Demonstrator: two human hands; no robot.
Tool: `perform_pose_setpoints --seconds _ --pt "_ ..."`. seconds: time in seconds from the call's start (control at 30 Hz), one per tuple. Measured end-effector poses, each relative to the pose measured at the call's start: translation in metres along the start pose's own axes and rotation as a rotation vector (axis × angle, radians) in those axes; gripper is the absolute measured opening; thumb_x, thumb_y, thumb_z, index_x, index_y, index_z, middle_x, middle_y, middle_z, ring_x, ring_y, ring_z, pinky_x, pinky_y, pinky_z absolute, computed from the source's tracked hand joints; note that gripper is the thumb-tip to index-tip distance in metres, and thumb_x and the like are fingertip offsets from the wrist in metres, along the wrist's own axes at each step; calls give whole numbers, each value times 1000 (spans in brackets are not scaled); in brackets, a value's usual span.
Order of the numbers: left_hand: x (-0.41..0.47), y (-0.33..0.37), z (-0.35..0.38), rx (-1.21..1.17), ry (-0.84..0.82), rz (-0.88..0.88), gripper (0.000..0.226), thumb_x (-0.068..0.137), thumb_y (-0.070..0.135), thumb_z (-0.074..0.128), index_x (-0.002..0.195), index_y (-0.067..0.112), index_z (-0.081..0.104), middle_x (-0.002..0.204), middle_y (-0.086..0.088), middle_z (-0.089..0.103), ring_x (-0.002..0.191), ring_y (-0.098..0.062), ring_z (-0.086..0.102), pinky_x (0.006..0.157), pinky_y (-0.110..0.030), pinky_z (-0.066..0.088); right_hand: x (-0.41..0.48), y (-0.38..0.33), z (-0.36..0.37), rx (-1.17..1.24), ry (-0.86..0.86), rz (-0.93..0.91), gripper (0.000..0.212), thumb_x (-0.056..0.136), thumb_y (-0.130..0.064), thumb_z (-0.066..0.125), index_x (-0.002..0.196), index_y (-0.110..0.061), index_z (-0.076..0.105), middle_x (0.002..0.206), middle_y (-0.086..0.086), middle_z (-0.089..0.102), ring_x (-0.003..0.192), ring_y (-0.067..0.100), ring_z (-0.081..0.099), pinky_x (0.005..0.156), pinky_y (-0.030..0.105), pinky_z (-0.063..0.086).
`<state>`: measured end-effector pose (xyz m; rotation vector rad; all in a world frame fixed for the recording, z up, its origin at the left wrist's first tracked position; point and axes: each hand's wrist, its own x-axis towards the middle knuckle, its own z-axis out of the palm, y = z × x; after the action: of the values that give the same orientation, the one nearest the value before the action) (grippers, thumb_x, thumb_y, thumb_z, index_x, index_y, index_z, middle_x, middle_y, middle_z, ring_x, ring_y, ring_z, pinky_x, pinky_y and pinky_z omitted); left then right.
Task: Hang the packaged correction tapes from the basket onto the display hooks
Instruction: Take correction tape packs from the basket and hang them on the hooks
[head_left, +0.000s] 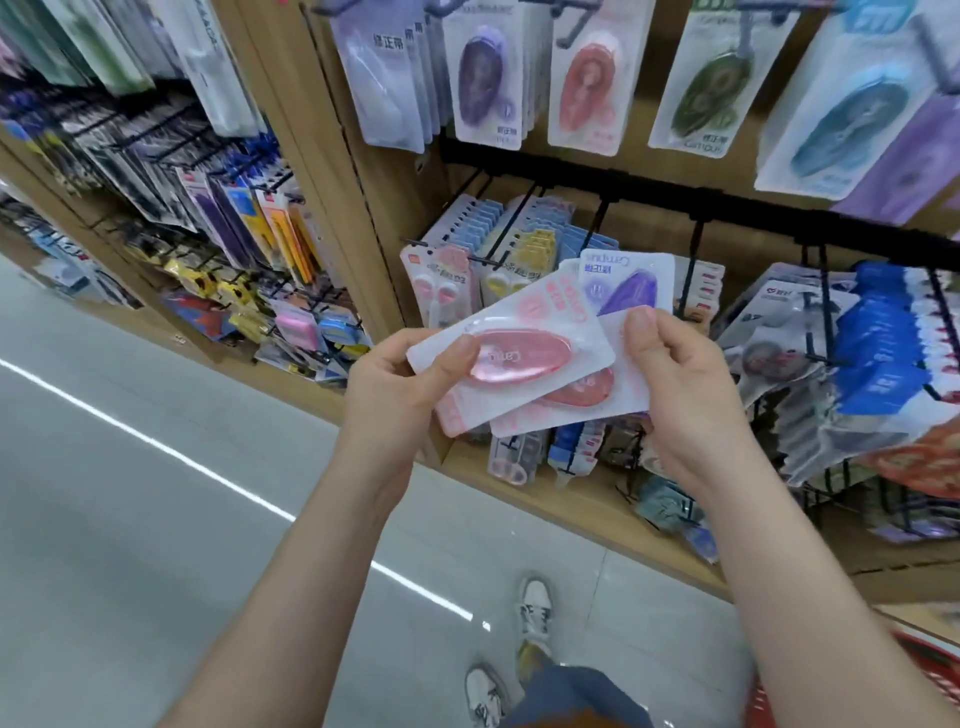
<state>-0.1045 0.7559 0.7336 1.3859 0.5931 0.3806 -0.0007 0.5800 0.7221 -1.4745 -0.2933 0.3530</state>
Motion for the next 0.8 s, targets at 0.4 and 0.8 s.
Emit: perform_pose_setpoints --seconds 0.4,0.8 --pt "67 37 26 -6 -185 239 27 78 23 67 91 9 48 68 2 72 63 -10 69 55 -21 54 71 -16 3 -2 128 -212 25 100 -29 50 82 -25 67 73 -19 66 70 -3 59 64 14 46" --pt "121 75 15 383 -303 415 55 94 -11 50 114 39 61 116 8 66 101 -13 66 87 -43 58 99 -31 -11 -128 109 -219 26 96 -45 57 83 -31 74 81 -10 68 79 10 59 75 33 46"
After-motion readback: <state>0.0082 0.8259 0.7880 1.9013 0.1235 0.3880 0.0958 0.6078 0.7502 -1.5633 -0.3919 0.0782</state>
